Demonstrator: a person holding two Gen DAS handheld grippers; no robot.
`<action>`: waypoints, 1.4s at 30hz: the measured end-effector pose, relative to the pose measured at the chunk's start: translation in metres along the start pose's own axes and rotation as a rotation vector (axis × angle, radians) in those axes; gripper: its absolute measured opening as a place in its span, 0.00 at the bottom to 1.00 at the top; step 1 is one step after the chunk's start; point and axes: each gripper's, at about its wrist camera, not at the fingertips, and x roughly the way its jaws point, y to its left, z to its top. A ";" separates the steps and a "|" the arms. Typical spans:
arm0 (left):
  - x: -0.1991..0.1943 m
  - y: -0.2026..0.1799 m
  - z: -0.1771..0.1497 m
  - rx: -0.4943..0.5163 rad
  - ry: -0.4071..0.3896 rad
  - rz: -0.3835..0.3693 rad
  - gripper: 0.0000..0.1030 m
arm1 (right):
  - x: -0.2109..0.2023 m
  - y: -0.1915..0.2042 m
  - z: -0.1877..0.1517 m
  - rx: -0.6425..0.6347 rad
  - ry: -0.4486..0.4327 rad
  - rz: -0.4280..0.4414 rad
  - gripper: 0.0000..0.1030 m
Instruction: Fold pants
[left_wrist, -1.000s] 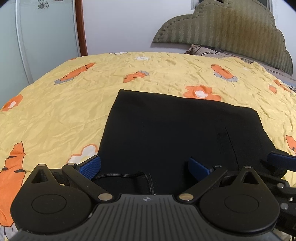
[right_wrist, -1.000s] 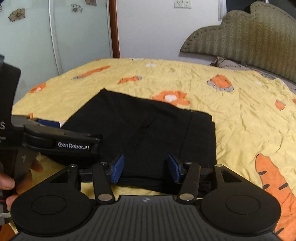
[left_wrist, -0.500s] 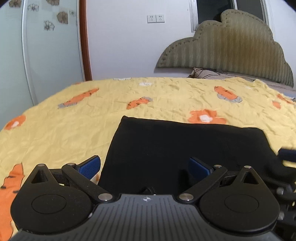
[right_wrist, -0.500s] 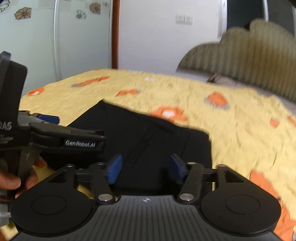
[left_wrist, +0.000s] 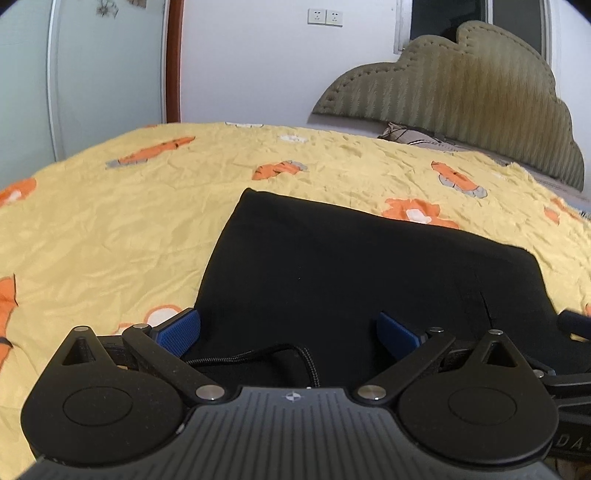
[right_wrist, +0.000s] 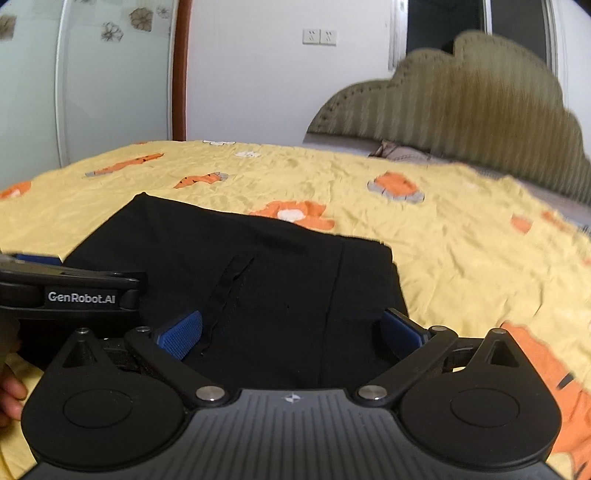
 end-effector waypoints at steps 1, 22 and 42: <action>0.000 0.001 0.000 -0.005 0.000 -0.001 1.00 | 0.001 -0.003 0.000 0.019 0.005 0.014 1.00; 0.000 0.001 0.000 -0.012 0.008 0.001 1.00 | 0.003 -0.002 -0.001 0.039 0.009 0.025 1.00; 0.000 0.001 0.000 -0.013 0.011 0.001 1.00 | 0.003 -0.002 -0.001 0.039 0.010 0.026 1.00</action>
